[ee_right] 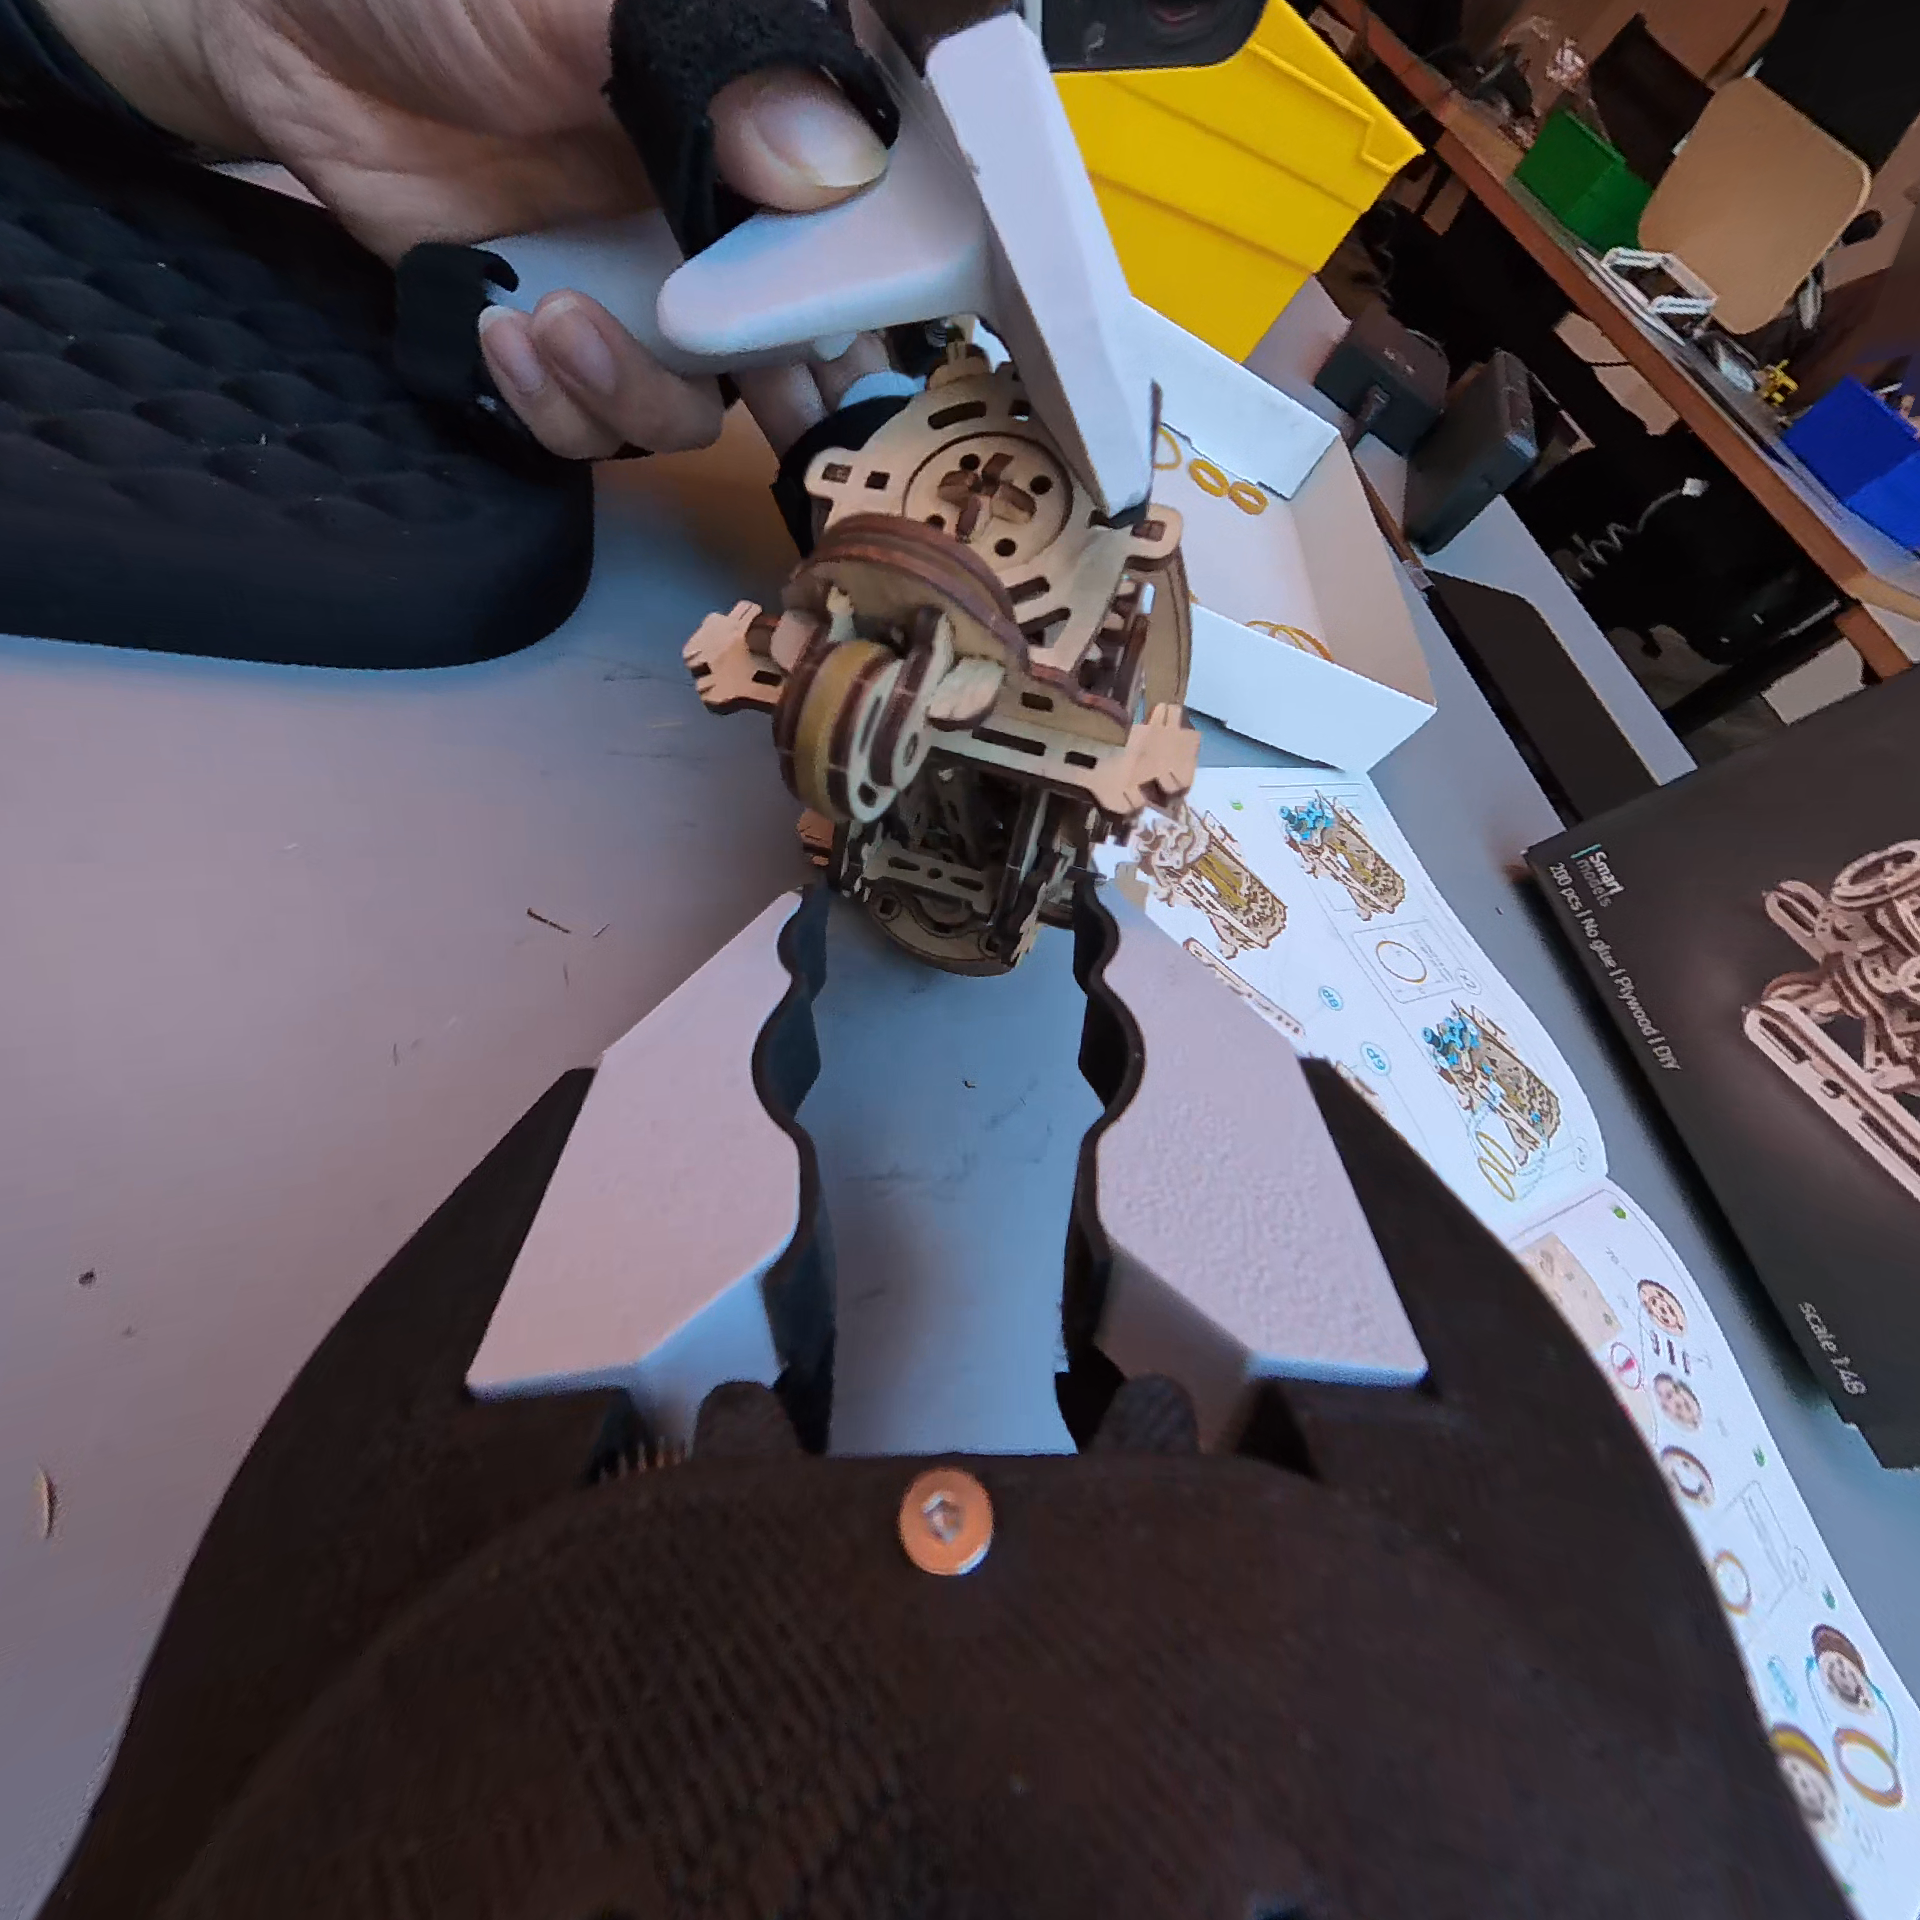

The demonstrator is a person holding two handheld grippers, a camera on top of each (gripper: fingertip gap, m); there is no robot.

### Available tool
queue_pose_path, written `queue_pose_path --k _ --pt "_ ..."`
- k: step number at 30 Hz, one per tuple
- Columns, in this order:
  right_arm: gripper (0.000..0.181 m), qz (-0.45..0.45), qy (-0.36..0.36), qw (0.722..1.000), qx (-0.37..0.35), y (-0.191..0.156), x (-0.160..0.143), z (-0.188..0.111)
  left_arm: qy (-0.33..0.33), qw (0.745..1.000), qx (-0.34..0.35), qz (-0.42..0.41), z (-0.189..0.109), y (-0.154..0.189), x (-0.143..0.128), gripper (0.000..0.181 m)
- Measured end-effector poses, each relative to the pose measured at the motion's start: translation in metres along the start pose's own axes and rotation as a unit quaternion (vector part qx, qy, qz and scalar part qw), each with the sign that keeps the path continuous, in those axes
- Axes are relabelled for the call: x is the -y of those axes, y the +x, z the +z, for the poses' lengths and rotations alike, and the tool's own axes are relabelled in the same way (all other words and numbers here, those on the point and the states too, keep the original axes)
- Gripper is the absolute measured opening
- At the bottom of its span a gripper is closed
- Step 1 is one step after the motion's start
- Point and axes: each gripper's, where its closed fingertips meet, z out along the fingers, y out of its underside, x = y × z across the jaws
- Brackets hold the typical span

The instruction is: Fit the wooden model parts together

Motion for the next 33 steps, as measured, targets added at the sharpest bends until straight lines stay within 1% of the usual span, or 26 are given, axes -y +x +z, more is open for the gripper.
queue_pose_path --k 4,6,8,10,12,15,17,20,24,27,29,31,33 --pt "0.046 -0.031 0.005 0.999 0.031 0.002 -0.002 -0.004 -0.005 1.0 -0.004 0.002 -0.001 0.001 -0.001 0.1" --pt "0.046 -0.027 0.013 0.997 0.066 -0.002 -0.004 -0.007 -0.009 1.0 -0.008 0.003 -0.001 0.001 -0.002 0.1" --pt "0.046 -0.033 0.026 0.995 0.088 -0.005 -0.002 -0.009 -0.015 1.0 -0.015 0.005 -0.001 0.002 -0.003 0.1" --pt "0.045 -0.05 0.038 0.993 0.096 -0.006 0.001 -0.011 -0.022 0.999 -0.026 0.005 -0.001 0.005 -0.004 0.1" --pt "0.041 -0.058 0.05 0.991 0.108 -0.007 0.003 -0.011 -0.031 0.999 -0.036 0.006 0.0 0.007 -0.006 0.1" --pt "0.034 -0.044 0.066 0.986 0.143 -0.01 0.006 -0.013 -0.04 0.998 -0.043 0.008 0.0 0.008 -0.007 0.099" --pt "0.025 -0.029 0.071 0.984 0.161 -0.013 0.007 -0.016 -0.04 0.998 -0.047 0.007 0.0 0.009 -0.008 0.097" --pt "0.024 -0.038 0.064 0.988 0.137 -0.007 0.005 -0.016 -0.041 0.998 -0.048 0.007 0.0 0.009 -0.008 0.097" --pt "0.021 -0.029 0.057 0.99 0.123 -0.011 0.007 -0.02 -0.038 0.998 -0.046 0.005 0.0 0.009 -0.008 0.097" --pt "0.021 -0.008 0.041 0.995 0.092 -0.01 0.009 -0.02 -0.035 0.999 -0.041 0.002 0.001 0.009 -0.007 0.097" --pt "0.02 0.0 0.03 0.998 0.054 -0.003 0.012 -0.019 -0.033 0.999 -0.039 0.0 0.001 0.008 -0.007 0.097" --pt "0.021 0.01 0.025 0.999 0.04 0.0 0.014 -0.017 -0.032 0.999 -0.038 0.001 0.001 0.008 -0.007 0.097" --pt "0.02 0.032 0.02 0.998 0.053 -0.003 0.014 -0.015 -0.032 0.999 -0.038 0.001 0.001 0.008 -0.007 0.097"
